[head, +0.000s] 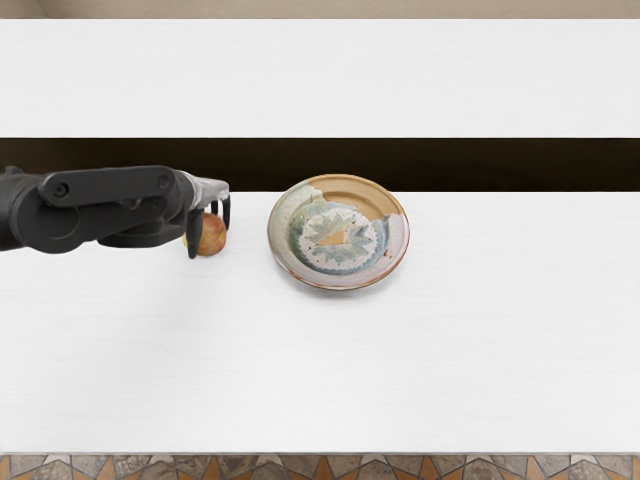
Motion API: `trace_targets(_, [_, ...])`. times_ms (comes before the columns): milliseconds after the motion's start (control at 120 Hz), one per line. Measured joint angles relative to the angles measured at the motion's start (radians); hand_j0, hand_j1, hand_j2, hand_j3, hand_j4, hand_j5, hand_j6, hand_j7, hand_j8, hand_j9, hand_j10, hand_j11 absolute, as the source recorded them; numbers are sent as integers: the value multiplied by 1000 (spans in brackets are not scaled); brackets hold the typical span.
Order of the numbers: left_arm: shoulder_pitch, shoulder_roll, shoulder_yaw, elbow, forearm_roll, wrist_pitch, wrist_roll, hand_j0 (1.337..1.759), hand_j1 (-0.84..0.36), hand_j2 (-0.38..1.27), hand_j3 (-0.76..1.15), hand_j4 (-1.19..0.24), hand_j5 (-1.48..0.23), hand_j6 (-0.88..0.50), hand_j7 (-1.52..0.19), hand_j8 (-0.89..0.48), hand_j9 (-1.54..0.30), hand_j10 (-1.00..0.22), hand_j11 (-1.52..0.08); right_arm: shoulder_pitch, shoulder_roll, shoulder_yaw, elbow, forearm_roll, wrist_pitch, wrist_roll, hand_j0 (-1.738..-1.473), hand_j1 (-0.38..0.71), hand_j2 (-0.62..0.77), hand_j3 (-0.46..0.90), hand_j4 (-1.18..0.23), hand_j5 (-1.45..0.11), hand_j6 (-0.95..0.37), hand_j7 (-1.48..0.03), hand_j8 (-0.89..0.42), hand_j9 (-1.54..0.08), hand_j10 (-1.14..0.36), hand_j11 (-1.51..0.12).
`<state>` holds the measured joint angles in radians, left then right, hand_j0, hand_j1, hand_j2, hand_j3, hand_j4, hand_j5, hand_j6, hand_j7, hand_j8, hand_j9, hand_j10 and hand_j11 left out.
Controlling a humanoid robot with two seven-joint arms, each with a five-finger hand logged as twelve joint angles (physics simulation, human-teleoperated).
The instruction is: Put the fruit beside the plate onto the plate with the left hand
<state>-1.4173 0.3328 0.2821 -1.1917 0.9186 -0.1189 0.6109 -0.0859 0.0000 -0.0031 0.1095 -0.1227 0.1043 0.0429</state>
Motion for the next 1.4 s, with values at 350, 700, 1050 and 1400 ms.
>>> trace_targets(350, [-49,27,-1,-11,-47,-12,1,1649,-301,494,0,-437,-1048,-292,-1046,-331,-1018,-578,-1017,0,0,0,0,0,0,0,-1658,-305,-7,0,-37,-47,-37,-47,-37,-47,-37,-47])
trace_targets(700, [-225,53,2,-45,-112,-54,0,1651,-201,405,0,-497,-1085,-341,-1084,-386,-1035,-637,-1035,0,0,0,0,0,0,0,-1658,-305,-7,0,-37,-47,-37,-47,-37,-47,-36,-47])
trace_targets(1050, [-318,-172,8,-31,-207,-66,0,1653,-196,412,0,-480,-1100,-335,-1097,-388,-1027,-645,-1034,0,0,0,0,0,0,0,-1658,-305,-7,0,-37,-47,-37,-47,-37,-47,-36,-47])
trace_targets(1400, [-288,-333,9,161,-220,-89,0,1653,-239,481,0,-473,-1104,-330,-1107,-391,-1025,-652,-1037,0,0,0,0,0,0,0,-1658,-305,-7,0,-37,-47,-37,-47,-37,-47,-37,-47])
